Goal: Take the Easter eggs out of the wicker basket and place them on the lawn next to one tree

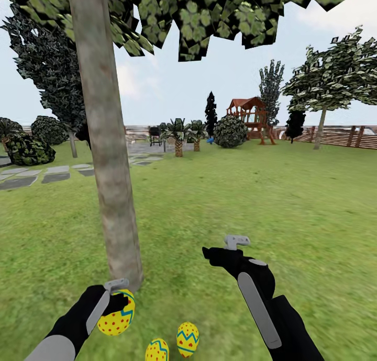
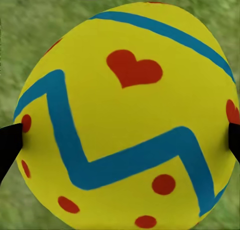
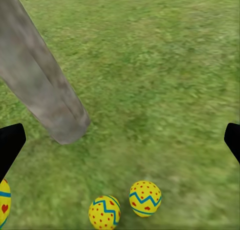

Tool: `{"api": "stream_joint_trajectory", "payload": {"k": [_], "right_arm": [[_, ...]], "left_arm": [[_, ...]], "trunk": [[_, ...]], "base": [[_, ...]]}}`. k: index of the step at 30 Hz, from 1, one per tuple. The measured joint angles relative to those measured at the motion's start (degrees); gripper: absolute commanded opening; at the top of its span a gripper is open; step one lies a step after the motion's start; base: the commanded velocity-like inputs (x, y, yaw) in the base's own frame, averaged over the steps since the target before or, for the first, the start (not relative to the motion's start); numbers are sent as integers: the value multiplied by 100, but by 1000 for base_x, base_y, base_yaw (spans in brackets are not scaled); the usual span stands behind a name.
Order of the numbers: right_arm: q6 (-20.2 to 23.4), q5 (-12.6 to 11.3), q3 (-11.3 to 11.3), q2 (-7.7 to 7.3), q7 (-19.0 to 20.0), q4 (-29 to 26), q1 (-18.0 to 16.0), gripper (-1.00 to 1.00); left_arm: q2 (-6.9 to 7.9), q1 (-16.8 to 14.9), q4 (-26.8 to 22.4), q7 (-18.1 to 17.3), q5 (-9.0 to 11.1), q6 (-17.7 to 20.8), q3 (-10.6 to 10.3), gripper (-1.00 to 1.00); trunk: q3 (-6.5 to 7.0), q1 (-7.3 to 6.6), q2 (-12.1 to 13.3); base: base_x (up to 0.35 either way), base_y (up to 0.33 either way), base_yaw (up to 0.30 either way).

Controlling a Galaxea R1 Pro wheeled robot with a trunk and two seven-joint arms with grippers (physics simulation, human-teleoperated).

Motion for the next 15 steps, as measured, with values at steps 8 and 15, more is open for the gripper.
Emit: {"api": "stream_joint_trajectory", "payload": {"k": [8, 15], "right_arm": [[0, 4, -2, 0, -2, 0, -1, 100], [-8, -1, 6, 0, -2, 0, 0, 100]], "left_arm": [[4, -9, 226, -1, -6, -285, -11, -100], [4, -63, 513, 4, -9, -644, -21, -100]], "trunk": [[-144, 176, -321], [-269, 330, -602]], "base": [[0, 0, 0], [0, 0, 0]]}}
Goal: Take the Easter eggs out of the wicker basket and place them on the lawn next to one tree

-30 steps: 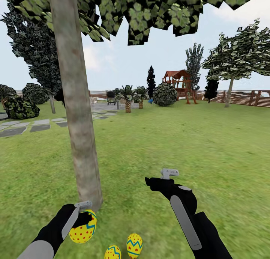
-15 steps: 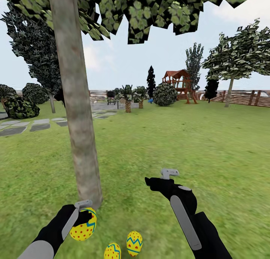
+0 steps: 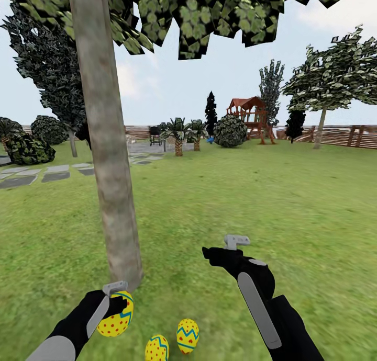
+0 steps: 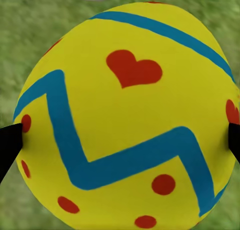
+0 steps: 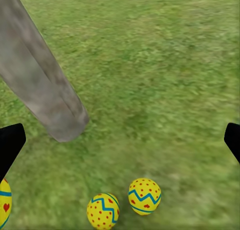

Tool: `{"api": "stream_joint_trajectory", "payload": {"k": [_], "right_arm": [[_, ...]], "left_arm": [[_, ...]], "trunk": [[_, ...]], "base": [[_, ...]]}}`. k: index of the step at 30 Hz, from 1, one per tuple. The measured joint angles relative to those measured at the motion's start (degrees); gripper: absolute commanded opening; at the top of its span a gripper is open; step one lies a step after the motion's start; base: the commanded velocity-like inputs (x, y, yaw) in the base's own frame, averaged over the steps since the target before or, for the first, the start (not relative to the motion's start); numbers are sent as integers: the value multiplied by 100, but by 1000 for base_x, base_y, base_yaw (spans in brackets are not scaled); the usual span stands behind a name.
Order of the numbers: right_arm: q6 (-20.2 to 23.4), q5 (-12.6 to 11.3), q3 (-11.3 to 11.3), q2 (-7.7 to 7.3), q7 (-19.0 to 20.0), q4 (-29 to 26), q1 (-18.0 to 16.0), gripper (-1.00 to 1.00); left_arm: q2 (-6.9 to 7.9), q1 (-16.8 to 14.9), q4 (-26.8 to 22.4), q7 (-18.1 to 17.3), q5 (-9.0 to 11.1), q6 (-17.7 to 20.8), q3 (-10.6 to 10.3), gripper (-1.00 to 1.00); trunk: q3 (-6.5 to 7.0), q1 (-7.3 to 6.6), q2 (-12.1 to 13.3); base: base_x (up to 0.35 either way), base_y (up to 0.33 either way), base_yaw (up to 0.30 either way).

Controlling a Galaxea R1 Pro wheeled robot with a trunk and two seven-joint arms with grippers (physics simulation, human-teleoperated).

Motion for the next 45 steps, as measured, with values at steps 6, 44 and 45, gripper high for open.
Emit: {"api": "stream_joint_trajectory", "payload": {"k": [6, 44, 45], "right_arm": [[-4, 0, 2, 0, 0, 0, 0, 100], [-16, -1, 4, 0, -7, 9, 0, 100], [-16, 0, 4, 0, -7, 9, 0, 100]], "left_arm": [[0, -4, 37, 1, -2, -83, -3, -100], [13, -4, 256, 63, -42, -624, 10, -100], [14, -5, 280, 65, -42, -653, 9, -100]], "trunk": [[-108, 132, -241], [-790, 967, -1765], [-808, 989, -1805]], "base": [[0, 0, 0], [0, 0, 0], [0, 0, 0]]}}
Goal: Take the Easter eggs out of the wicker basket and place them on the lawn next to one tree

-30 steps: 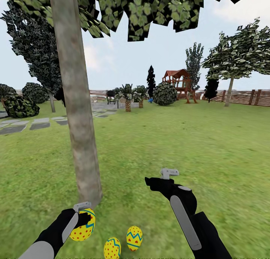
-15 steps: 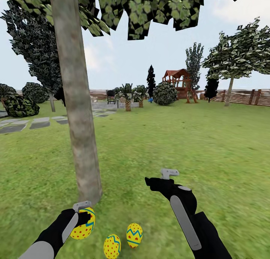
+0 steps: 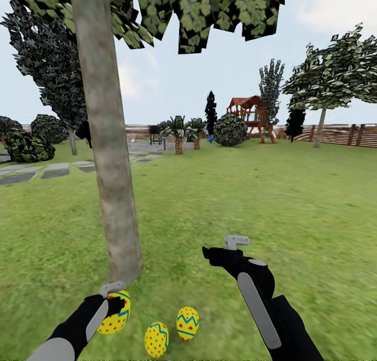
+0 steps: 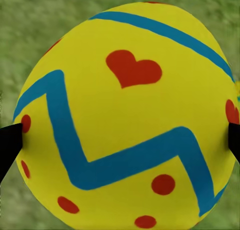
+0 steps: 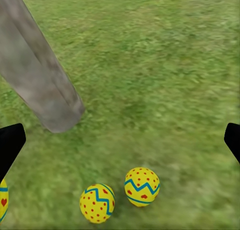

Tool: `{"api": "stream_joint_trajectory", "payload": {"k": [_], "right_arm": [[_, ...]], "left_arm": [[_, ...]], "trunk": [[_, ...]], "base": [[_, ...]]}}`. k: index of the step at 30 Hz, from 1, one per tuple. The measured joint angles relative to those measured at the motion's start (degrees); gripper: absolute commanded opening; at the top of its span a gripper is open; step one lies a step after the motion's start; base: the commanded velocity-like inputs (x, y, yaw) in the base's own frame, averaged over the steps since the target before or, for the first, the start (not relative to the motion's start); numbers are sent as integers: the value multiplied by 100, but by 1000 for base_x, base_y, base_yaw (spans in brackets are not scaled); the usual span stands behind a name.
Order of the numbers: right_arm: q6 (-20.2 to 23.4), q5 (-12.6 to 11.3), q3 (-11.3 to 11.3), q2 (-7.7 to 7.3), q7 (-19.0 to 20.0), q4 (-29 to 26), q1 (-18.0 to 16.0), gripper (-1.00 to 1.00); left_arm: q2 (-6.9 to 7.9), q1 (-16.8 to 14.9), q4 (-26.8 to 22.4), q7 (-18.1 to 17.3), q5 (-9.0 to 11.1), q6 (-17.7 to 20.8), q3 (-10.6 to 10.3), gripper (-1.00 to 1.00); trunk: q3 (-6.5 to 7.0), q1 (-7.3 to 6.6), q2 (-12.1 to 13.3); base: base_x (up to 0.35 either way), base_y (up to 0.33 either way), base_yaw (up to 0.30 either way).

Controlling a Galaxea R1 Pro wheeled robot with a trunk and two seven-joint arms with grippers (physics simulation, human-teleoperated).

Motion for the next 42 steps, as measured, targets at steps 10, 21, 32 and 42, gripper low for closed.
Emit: {"api": "stream_joint_trajectory", "payload": {"k": [10, 21, 32, 42], "right_arm": [[-2, 5, 0, 0, 0, -1, 0, 100], [-2, -1, 0, 0, 3, 0, 0, 100], [-3, -3, 8, 3, 9, 12, 0, 100], [-11, -2, 9, 0, 9, 35, 0, 100]], "left_arm": [[11, -3, 93, 6, -11, -141, -4, -100], [6, -3, 97, 5, -12, -273, -5, -100], [4, -3, 100, 7, -13, -353, -5, -100], [7, 5, 104, 3, -13, -402, -11, -100]], "trunk": [[-179, 220, -401], [-377, 461, -842], [-574, 703, -1284], [-754, 923, -1685]], "base": [[0, 0, 0], [0, 0, 0], [0, 0, 0], [0, 0, 0]]}}
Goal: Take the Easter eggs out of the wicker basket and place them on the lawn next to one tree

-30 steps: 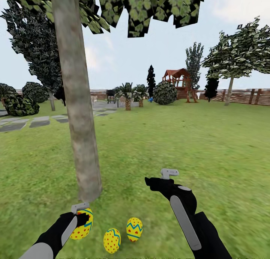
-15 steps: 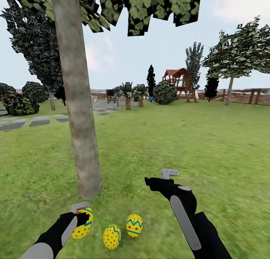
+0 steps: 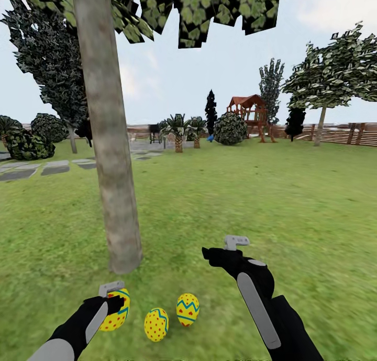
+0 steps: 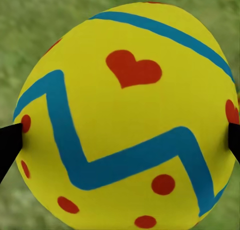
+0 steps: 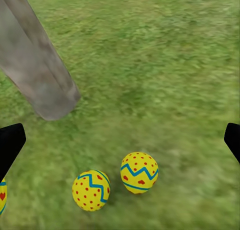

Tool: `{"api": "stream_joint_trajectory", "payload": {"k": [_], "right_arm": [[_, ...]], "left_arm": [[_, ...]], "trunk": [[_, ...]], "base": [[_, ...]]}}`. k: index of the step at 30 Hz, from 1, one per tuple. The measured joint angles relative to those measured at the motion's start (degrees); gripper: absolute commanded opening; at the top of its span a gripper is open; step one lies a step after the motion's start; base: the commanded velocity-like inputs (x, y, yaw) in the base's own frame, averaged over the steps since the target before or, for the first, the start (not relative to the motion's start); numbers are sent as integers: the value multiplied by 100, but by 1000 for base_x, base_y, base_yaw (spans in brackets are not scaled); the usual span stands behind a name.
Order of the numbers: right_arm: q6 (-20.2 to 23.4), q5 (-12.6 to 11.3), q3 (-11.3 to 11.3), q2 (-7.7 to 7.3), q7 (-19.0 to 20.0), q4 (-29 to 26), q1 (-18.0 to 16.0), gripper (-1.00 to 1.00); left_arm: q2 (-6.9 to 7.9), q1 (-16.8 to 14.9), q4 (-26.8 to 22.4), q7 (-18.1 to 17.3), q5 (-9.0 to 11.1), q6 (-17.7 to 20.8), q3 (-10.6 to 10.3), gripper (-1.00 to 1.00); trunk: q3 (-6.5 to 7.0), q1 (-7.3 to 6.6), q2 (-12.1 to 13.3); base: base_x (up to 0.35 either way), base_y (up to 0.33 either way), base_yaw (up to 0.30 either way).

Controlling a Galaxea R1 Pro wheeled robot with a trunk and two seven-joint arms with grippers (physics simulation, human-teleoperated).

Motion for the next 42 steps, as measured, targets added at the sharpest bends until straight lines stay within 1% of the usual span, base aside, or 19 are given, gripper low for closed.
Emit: {"api": "stream_joint_trajectory", "payload": {"k": [22, 35, 42], "right_arm": [[0, 3, 0, 0, -2, -8, 0, 100], [0, 0, 0, 7, 0, 0, 0, 100], [0, 0, 0, 6, 0, 0, -1, 100]], "left_arm": [[30, 0, 0, -4, 0, -1, 6, -100], [32, 0, 0, -4, 0, -1, 7, -100], [23, 0, -8, -4, 7, -1, 7, -100]], "trunk": [[-395, 483, -882], [-683, 518, -901], [-684, 518, -901]], "base": [[0, 0, 0], [0, 0, 0], [0, 0, 0]]}}
